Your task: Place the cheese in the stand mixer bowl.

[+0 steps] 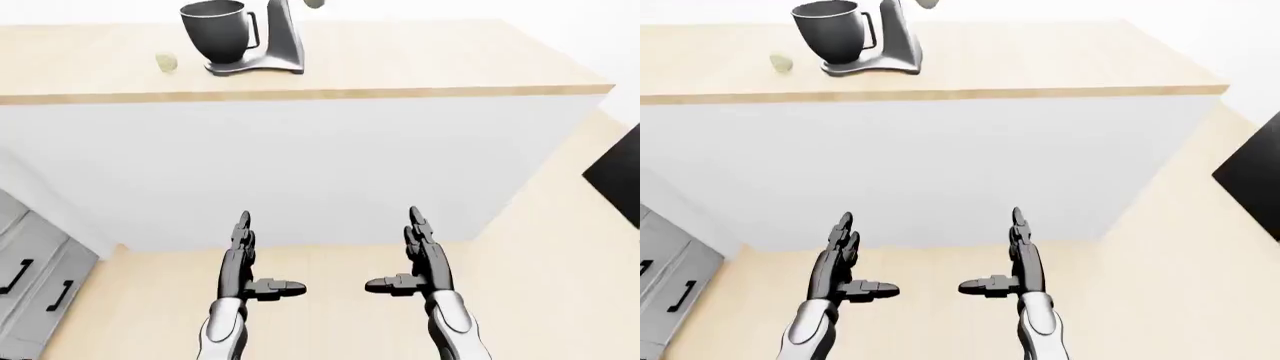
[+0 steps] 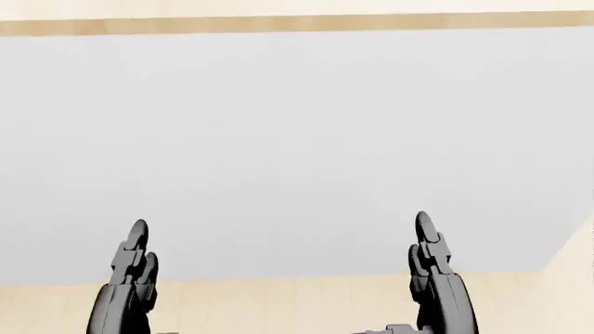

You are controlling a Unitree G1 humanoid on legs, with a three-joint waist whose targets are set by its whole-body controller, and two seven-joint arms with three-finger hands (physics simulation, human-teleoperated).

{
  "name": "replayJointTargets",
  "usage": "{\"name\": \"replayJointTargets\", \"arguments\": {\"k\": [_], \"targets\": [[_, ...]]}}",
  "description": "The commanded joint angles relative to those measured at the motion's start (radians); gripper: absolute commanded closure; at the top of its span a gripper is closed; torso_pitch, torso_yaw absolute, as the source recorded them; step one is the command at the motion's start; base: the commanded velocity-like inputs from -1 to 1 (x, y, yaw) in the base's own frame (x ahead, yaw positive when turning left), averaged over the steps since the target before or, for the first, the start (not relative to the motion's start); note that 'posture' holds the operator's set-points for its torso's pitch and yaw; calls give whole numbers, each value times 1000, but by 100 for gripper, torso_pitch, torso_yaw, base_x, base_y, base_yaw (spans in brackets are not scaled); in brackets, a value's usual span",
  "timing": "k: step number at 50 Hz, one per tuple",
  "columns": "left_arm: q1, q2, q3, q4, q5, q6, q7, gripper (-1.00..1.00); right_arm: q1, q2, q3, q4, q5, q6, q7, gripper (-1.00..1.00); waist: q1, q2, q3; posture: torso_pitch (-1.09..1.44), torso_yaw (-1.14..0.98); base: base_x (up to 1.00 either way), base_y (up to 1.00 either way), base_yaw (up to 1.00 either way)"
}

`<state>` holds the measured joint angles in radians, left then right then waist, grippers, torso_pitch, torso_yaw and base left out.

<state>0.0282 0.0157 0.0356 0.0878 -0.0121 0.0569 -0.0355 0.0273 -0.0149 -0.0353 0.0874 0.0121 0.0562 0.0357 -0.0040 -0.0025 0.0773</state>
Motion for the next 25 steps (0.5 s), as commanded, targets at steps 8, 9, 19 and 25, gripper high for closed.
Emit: {"name": "replayJointTargets", "arguments": {"k": [8,9,19,25], "targets": [[-10,2,2,-135,-14,-35,-10,-100,-7,2,8,-156,-8,-37,-11,-100,7,-7,-75,0,0,0,0,0],[-10,2,2,-135,-14,-36,-10,-100,-7,1,8,-157,-9,-36,-11,-100,8,-7,-74,0,0,0,0,0],[2,3,12,-235,-31,24,-12,-100,-2,-1,9,-227,-24,-20,-11,-100,8,-3,-85,0,0,0,0,0],[7,5,21,-330,-41,71,-13,-100,6,-8,1,-351,-44,38,-8,-100,9,-3,-90,0,0,0,0,0]]}}
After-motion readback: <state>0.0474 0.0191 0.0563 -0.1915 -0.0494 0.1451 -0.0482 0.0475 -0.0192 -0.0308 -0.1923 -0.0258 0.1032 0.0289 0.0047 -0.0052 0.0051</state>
